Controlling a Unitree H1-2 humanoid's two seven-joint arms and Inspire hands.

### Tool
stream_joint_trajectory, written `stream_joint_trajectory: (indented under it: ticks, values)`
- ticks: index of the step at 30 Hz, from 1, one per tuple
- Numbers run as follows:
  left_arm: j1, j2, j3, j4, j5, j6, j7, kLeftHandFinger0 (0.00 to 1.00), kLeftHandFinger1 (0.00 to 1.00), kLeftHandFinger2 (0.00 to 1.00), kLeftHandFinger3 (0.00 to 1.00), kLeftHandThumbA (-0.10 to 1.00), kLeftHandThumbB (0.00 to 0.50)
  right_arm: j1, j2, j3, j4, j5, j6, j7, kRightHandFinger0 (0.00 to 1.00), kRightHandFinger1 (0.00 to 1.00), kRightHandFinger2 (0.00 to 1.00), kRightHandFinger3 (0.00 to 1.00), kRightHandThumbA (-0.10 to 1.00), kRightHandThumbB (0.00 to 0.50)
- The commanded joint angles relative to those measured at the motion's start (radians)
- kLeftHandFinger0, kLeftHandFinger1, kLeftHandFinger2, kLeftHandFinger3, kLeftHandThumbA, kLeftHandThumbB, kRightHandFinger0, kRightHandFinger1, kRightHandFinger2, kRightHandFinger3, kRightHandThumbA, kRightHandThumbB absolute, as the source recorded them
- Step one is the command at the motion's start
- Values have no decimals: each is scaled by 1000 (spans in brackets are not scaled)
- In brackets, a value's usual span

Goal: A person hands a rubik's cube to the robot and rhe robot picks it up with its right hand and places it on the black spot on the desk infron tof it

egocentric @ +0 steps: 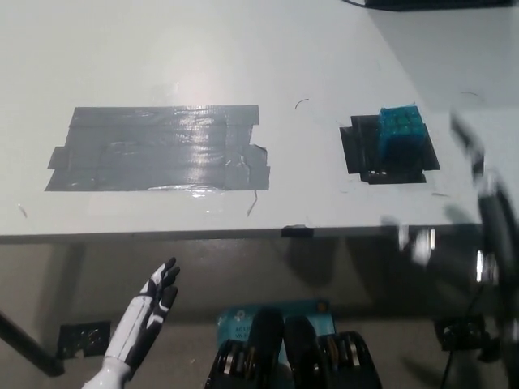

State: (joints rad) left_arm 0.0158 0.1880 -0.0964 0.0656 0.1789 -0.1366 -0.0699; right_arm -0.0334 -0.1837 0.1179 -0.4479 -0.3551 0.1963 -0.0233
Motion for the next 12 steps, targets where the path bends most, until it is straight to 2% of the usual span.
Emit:
stream_joint_trajectory:
  ticks: [1, 2, 4, 6, 12]
  values:
    - [33, -11, 2, -7, -3, -51, 15, 1000, 1000, 1000, 1000, 989, 182, 75, 33, 2, 55, 35, -219, -64, 1000, 1000, 1000, 1000, 848, 241]
    - [40, -13, 3, -6, -6, -53, 15, 1000, 1000, 1000, 1000, 987, 182, 86, 41, 7, 92, 40, -218, -54, 1000, 1000, 1000, 1000, 840, 255]
    - [47, -15, 3, -8, -10, -57, 14, 1000, 1000, 1000, 1000, 981, 184, 97, 50, 19, 188, 34, -265, -64, 1000, 1000, 1000, 1000, 764, 219]
    - [50, -16, 2, -7, -4, -61, 16, 1000, 1000, 1000, 1000, 984, 183, 101, 57, 26, 263, 22, -306, -76, 1000, 1000, 1000, 1000, 719, 207]
    - [51, -16, 3, -5, -1, -66, 17, 1000, 1000, 1000, 1000, 985, 166, 89, 49, 57, 396, 0, -332, -55, 1000, 1000, 1000, 1000, 784, 218]
